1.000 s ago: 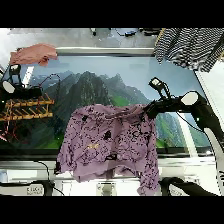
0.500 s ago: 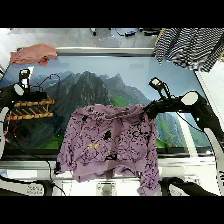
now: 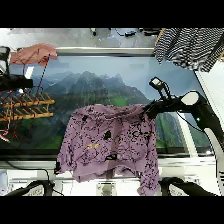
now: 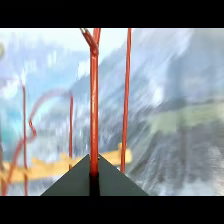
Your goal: Fold the clothes and pants, and hang the long-sleeved shirts on hangers.
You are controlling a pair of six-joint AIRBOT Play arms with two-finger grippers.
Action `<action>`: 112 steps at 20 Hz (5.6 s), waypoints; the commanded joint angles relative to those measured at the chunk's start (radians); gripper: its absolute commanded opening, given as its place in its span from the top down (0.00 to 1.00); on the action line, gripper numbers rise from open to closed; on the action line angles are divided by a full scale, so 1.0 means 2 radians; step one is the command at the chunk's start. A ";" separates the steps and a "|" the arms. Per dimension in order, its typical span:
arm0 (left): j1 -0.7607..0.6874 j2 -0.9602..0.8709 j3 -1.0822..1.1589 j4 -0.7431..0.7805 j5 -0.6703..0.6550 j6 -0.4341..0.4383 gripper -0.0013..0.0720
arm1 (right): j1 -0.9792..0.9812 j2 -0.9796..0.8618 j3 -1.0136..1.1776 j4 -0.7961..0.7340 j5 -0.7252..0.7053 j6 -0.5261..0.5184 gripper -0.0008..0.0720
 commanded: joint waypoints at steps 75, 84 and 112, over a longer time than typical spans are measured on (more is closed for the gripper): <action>-0.243 -0.065 -0.001 -0.266 -0.196 0.535 0.95 | 0.001 0.008 0.121 0.093 0.097 -0.015 0.95; -0.239 -0.076 -0.001 -0.258 -0.153 0.536 0.95 | 0.000 0.009 0.121 0.154 0.155 -0.040 0.95; -0.246 -0.061 -0.001 -0.232 -0.110 0.505 0.95 | 0.033 0.008 0.148 0.133 0.128 -0.039 0.95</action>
